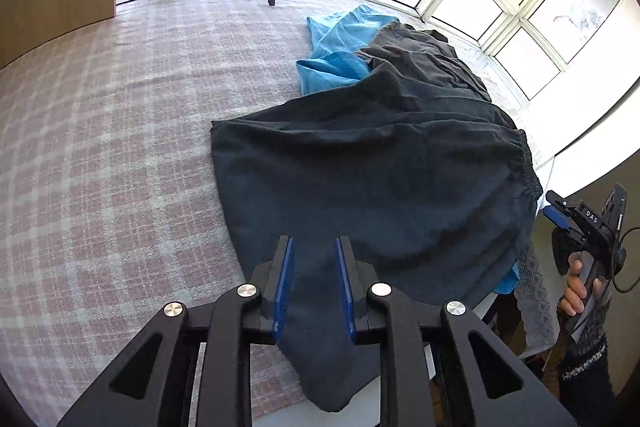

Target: Fold clothes

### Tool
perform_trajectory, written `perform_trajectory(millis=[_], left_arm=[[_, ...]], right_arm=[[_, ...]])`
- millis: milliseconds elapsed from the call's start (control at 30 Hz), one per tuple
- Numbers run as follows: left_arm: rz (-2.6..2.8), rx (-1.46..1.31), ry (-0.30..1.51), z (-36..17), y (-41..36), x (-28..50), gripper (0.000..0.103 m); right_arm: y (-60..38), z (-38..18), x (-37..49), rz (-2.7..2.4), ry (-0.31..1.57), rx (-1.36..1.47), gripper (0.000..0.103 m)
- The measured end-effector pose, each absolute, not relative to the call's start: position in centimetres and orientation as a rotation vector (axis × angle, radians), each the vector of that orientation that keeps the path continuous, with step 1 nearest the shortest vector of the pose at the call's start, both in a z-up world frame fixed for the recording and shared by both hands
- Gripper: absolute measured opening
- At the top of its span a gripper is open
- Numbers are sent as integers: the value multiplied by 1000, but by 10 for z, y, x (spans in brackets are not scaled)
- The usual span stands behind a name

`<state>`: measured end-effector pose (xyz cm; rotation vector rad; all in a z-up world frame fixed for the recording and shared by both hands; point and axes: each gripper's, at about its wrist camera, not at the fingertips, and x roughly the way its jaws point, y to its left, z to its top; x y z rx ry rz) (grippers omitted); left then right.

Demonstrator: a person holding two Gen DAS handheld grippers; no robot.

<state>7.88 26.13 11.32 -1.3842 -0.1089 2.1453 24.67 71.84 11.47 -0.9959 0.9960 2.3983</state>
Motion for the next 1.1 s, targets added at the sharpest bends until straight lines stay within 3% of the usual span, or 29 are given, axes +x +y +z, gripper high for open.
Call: perform_trajectory(millis=[167,300,767,800,900,1100], left_arm=[[2024,-1303,3,129,366,84,19],[1947,-1267,102,136,438,89,19],[1836,-1291,254,135,558,90,19],[1815,-1288,267,137,568,91,23],[1797,-1237,361,152,612,90,34],[1695,-1305,460,156,698,76,38]], right_arm=[[783,75,248,2387,1278,-981,50],[784,61,223,2458,1212,-1031,50],[802,38,221,2531,1396,-997,62],[802,37,218,2541,1423,-998,62],[796,36,210,2565,1424,-1014,61],[791,33,213,2556,1407,-952,47]])
